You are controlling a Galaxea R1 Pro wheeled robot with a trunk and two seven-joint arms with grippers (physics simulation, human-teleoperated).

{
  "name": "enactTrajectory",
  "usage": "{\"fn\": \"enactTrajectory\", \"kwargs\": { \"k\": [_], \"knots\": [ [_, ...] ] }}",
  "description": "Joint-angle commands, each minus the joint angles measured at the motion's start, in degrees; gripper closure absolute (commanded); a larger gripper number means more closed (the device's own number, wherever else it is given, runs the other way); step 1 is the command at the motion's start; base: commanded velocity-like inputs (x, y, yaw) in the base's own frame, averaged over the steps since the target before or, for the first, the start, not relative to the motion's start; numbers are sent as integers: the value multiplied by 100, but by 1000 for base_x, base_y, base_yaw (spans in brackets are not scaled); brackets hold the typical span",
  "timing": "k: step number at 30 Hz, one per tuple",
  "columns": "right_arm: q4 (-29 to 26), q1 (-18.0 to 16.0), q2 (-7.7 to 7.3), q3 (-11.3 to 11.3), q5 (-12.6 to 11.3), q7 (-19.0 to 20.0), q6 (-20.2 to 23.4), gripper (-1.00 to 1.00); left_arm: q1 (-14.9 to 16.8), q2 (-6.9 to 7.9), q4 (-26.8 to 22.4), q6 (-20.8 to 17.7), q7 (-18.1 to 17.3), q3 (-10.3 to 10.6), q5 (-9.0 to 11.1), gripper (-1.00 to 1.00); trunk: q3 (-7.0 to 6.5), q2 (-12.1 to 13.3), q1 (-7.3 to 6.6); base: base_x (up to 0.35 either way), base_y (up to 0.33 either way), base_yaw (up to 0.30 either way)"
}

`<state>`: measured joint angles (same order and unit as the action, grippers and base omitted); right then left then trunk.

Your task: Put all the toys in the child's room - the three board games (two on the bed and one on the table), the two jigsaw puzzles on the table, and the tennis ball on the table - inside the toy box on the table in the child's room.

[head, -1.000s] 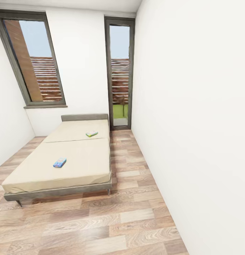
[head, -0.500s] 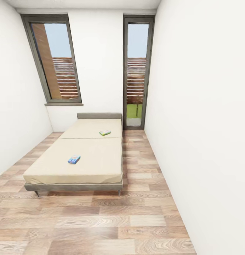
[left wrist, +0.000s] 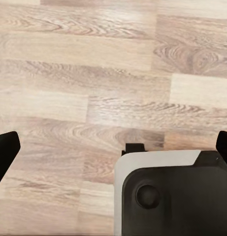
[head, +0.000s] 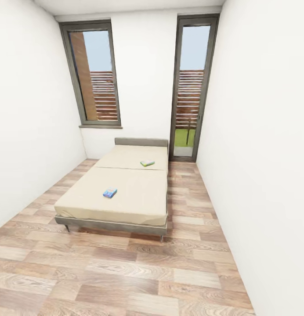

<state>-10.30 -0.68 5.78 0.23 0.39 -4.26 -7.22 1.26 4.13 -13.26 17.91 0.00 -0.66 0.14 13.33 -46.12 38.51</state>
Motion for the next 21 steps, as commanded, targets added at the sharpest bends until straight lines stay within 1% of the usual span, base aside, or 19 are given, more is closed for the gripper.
{"fn": "enactTrajectory", "kwargs": {
  "k": [1,10,21],
  "knots": [
    [2,-2,2,4,4,-21,-17,-100,6,0,7,20,0,-5,-1,-100,10,-6,1,0,0,277],
    [2,-2,2,4,-2,-21,-23,-100,6,0,7,20,0,-6,-2,-100,30,-6,1,0,0,274],
    [2,-2,2,4,-1,-17,-25,-100,6,0,7,22,0,-5,-5,-100,54,-6,1,0,0,219]
  ]
}}
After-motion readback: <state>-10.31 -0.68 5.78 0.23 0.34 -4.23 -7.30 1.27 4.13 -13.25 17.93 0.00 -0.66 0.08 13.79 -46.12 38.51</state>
